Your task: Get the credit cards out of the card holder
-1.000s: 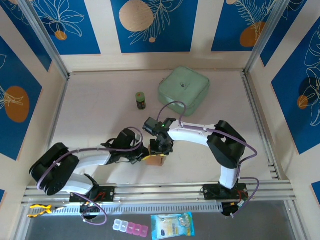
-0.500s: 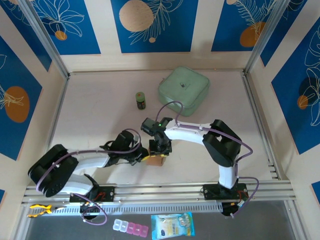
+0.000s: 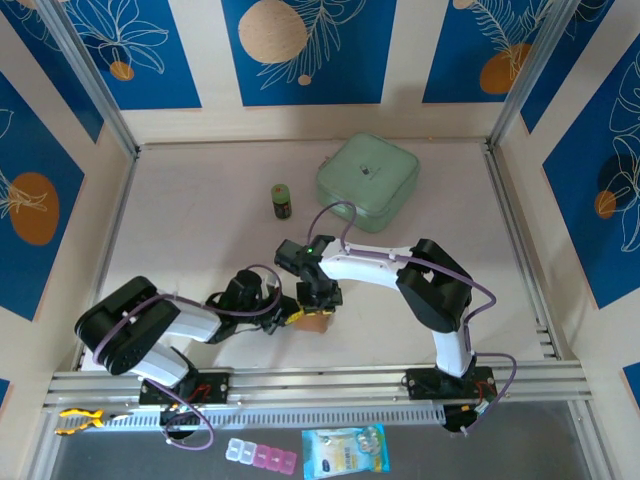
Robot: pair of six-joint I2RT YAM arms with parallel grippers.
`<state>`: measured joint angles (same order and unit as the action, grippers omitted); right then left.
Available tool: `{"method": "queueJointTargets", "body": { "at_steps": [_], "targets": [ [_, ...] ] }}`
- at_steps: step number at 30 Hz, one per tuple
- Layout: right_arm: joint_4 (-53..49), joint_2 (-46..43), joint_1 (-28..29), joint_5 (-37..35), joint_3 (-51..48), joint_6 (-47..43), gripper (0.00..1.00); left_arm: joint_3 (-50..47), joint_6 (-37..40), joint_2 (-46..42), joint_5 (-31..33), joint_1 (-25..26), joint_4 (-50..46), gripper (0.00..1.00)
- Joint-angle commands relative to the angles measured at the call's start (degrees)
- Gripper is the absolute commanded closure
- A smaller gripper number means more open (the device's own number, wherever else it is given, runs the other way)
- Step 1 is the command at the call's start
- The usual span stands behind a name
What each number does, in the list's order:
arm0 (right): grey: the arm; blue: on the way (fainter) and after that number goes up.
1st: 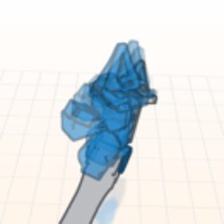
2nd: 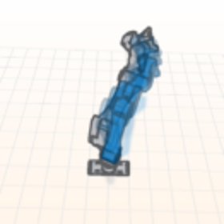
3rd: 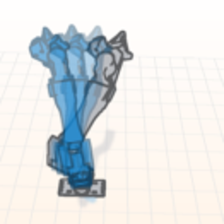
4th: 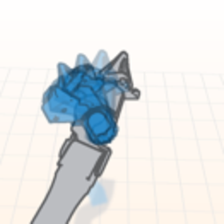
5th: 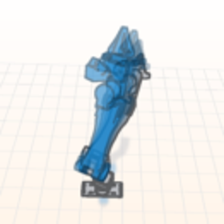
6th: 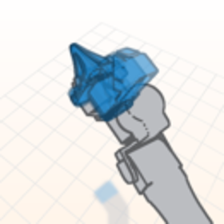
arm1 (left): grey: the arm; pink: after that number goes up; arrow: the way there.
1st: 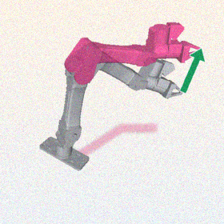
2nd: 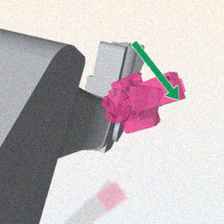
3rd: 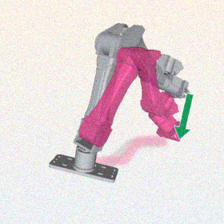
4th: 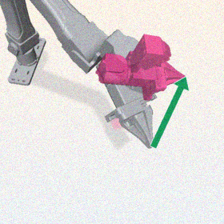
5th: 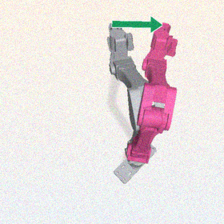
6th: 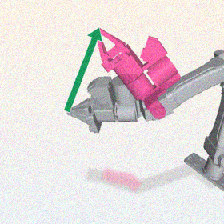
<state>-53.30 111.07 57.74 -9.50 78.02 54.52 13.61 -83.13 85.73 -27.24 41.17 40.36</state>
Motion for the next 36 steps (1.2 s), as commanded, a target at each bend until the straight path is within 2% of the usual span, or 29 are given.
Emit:
{"method": "queueJointTargets", "body": {
  "at_steps": [1,5,9,15,22,28,36],
  "targets": [
    [2.39,2.97,1.32,2.88,-1.13,0.41,0.78,-0.7,-0.37,1.83,1.07,0.69,-4.72,1.0],
    [2.68,2.72,1.27,2.99,-1.37,0.27,0.89,-0.08,0.4,0.86,1.22,0.67,-7.45,1.0],
    [2.78,1.3,1.19,2.34,-1.98,0.38,0.92,0.54,1.39,-0.02,1.51,0.72,-10.34,1.0],
    [0.25,-2.91,0.5,-0.57,-2.14,0.53,0.83,1.47,2.33,-1.79,1.82,0.61,-13.84,1.0],
    [-0.22,-7.43,-1.21,-1.51,-6.08,0.79,0.78,6.39,6.81,-6.95,2.55,0.71,-26.04,1.0],
    [2.19,-9.57,-2.26,-0.58,-9.51,0.9,0.76,11.05,10.09,-9.17,2.56,0.68,-33.96,0.94],
    [10.66,-10.0,-4.46,3.08,-14.21,1.23,0.75,13.34,10.91,-8.79,3.09,0.69,-35.12,0.91]
  ]
}}
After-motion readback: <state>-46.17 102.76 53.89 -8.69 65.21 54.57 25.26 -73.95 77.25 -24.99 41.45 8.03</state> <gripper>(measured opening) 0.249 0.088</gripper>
